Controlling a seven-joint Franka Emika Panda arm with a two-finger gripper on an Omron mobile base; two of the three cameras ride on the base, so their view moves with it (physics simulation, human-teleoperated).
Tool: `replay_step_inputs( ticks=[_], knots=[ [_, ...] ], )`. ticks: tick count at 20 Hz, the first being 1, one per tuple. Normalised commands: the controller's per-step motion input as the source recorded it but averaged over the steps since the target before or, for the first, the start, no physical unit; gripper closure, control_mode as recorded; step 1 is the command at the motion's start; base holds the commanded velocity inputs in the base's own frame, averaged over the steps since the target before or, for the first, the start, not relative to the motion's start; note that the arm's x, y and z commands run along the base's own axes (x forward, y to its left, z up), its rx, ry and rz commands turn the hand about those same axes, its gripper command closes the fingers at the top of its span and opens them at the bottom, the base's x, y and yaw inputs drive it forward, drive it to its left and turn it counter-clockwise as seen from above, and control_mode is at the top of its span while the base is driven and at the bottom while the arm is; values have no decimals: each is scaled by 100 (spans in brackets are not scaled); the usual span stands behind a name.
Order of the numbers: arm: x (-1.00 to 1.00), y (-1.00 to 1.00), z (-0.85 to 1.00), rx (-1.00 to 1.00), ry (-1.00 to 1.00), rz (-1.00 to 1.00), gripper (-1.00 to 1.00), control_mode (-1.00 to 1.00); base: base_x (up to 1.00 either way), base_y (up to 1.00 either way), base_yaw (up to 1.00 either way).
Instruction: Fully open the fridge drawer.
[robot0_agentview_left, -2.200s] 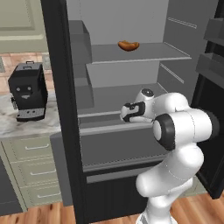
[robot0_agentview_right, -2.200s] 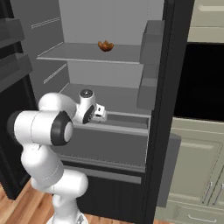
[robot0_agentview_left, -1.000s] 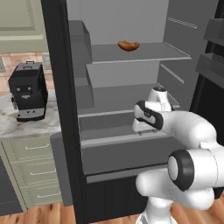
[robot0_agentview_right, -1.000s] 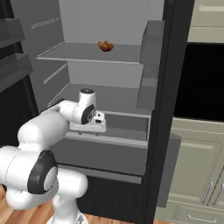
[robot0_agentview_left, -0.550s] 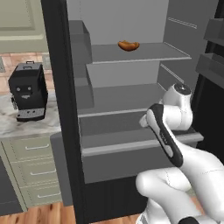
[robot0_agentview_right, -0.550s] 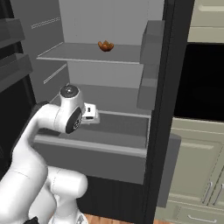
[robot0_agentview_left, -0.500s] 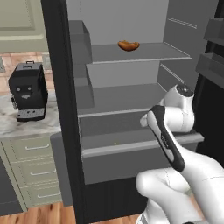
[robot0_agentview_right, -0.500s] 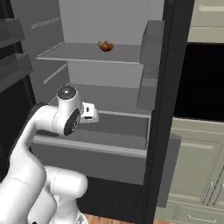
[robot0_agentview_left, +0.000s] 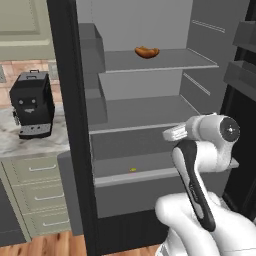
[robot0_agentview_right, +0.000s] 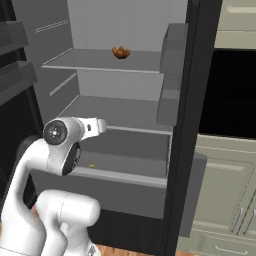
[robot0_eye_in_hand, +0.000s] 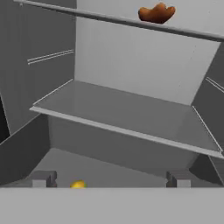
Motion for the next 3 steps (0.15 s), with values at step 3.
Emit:
replay_step_inputs(
  ticks=[3],
  knots=[
    [-7, 0, 70, 0, -20, 0, -100, -100, 0, 0, 0]
  ],
)
